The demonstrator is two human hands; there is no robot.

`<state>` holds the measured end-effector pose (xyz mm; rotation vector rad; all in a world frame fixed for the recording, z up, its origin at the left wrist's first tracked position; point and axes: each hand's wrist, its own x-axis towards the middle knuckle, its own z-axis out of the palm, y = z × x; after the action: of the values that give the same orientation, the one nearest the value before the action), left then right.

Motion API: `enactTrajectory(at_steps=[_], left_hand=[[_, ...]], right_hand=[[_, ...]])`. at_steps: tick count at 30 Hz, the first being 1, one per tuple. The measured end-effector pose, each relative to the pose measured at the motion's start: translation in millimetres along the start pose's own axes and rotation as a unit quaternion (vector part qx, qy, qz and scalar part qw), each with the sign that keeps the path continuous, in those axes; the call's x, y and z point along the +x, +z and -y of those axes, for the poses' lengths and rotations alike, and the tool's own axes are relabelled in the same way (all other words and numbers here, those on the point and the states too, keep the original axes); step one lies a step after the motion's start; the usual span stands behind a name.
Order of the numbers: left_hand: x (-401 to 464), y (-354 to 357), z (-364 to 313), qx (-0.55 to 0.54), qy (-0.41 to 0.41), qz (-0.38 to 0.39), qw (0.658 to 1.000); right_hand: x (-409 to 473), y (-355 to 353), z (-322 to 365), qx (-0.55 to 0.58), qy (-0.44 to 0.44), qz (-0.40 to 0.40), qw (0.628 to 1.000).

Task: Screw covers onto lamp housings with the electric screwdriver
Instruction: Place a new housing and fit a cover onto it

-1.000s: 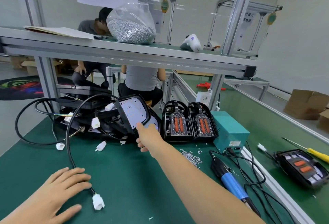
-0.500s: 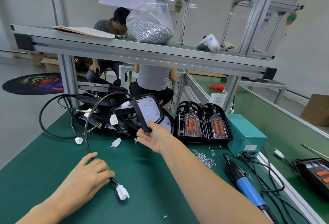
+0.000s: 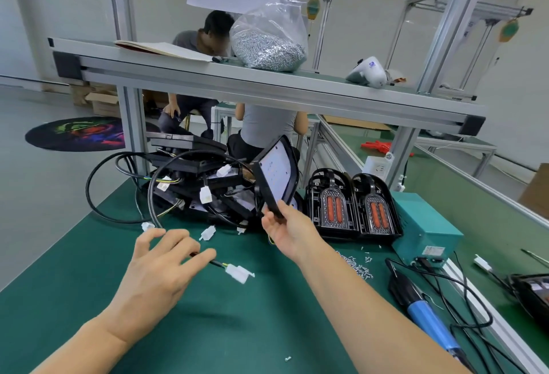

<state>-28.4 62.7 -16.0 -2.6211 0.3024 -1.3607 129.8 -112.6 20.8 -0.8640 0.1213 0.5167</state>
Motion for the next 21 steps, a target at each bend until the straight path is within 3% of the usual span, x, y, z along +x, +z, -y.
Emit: enactTrajectory(at_steps=[4, 9, 12, 15, 18, 19, 21], left_hand=[[11.5, -10.3, -11.5, -0.042, -0.008, -0.063, 0.997], [25.3, -16.5, -37.8, -0.108, 0.020, -0.077, 0.991], [32.1, -22.5, -49.5, -0.230, -0.086, -0.074, 0.967], [34.9, -27.9, -60.1, -0.385, -0.230, -0.070, 0.891], [42.5, -27.3, -67.8, -0.445, -0.309, -0.085, 0.836], [44.2, -27.8, -70.0, -0.445, -0.316, -0.081, 0.834], [42.0, -29.2, -74.8, -0.405, -0.290, -0.052, 0.866]], right_hand=[[-22.9, -25.1, 15.0, -0.051, -0.037, 0.053, 0.997], [-51.0, -60.1, 31.5, -0.090, -0.056, 0.091, 0.990], [-66.1, -85.6, 36.7, -0.118, -0.041, 0.115, 0.985], [-80.8, -113.5, 35.2, -0.155, -0.028, 0.129, 0.979], [-92.6, -130.0, 33.2, -0.190, -0.012, 0.155, 0.969], [-96.3, -133.0, 32.2, -0.204, -0.004, 0.162, 0.966], [-103.5, -139.1, 29.4, -0.243, 0.014, 0.175, 0.954]])
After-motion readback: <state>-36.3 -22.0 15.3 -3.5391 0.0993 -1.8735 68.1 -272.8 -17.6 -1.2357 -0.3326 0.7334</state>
